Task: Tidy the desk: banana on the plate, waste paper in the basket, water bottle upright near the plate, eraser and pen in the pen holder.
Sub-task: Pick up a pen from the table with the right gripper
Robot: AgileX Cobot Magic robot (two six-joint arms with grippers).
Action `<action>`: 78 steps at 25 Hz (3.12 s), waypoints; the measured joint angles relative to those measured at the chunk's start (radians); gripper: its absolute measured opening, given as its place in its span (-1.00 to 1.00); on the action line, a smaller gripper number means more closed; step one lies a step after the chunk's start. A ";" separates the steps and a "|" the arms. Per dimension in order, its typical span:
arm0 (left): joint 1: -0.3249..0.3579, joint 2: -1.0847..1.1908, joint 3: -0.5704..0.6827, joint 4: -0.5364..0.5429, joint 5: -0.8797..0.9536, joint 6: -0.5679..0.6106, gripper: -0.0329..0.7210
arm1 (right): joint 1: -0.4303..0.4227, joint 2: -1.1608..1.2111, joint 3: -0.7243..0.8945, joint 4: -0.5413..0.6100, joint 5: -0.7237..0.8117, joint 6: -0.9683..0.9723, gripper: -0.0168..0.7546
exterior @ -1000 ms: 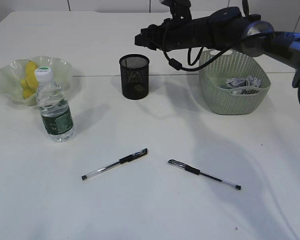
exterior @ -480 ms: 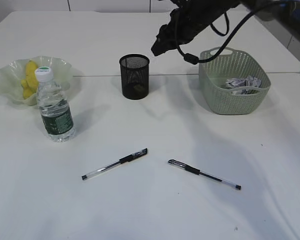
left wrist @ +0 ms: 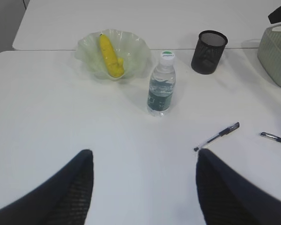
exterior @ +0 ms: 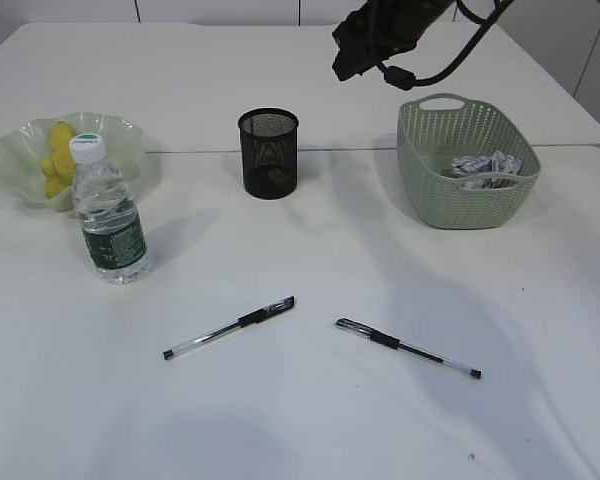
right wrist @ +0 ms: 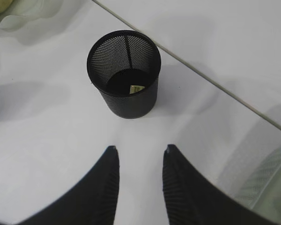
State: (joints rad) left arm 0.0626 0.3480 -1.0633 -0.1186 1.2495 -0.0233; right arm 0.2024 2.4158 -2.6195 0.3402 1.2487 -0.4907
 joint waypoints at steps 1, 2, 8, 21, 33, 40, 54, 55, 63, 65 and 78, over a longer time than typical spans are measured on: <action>0.000 0.008 0.000 -0.005 -0.003 0.000 0.36 | 0.000 -0.007 0.013 0.000 0.000 0.003 -0.33; 0.000 0.015 0.000 -0.007 -0.008 0.000 0.36 | 0.000 -0.020 0.033 -0.005 0.000 0.005 -0.33; 0.000 0.044 0.001 -0.011 -0.121 0.029 0.36 | 0.000 -0.158 0.226 -0.059 0.000 0.005 -0.33; 0.000 0.046 0.001 -0.007 -0.481 0.045 0.35 | 0.000 -0.560 0.649 -0.072 0.000 -0.131 -0.33; 0.000 0.046 0.001 0.014 -0.489 0.045 0.35 | 0.000 -0.928 0.928 -0.073 0.002 -0.154 -0.33; 0.000 0.046 0.001 0.014 -0.489 0.045 0.25 | 0.000 -1.123 1.151 -0.073 0.002 -0.165 -0.33; 0.000 0.046 0.001 -0.036 -0.466 0.045 0.19 | 0.046 -1.286 1.570 -0.119 -0.184 -0.218 -0.33; 0.000 0.046 0.001 -0.044 -0.466 0.045 0.19 | 0.066 -1.286 1.596 -0.128 -0.201 -0.218 -0.33; 0.000 0.046 0.001 -0.097 -0.418 0.045 0.18 | 0.155 -1.253 1.692 -0.146 -0.311 -0.176 -0.33; 0.000 0.046 0.001 -0.101 -0.414 0.045 0.18 | 0.155 -1.219 1.693 -0.149 -0.337 -0.160 -0.33; 0.000 0.046 0.001 -0.105 -0.364 0.045 0.18 | 0.155 -0.896 1.693 -0.067 -0.461 -0.169 -0.33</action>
State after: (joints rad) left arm 0.0626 0.3939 -1.0618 -0.2235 0.8858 0.0213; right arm 0.3574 1.5202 -0.9268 0.2727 0.7877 -0.6599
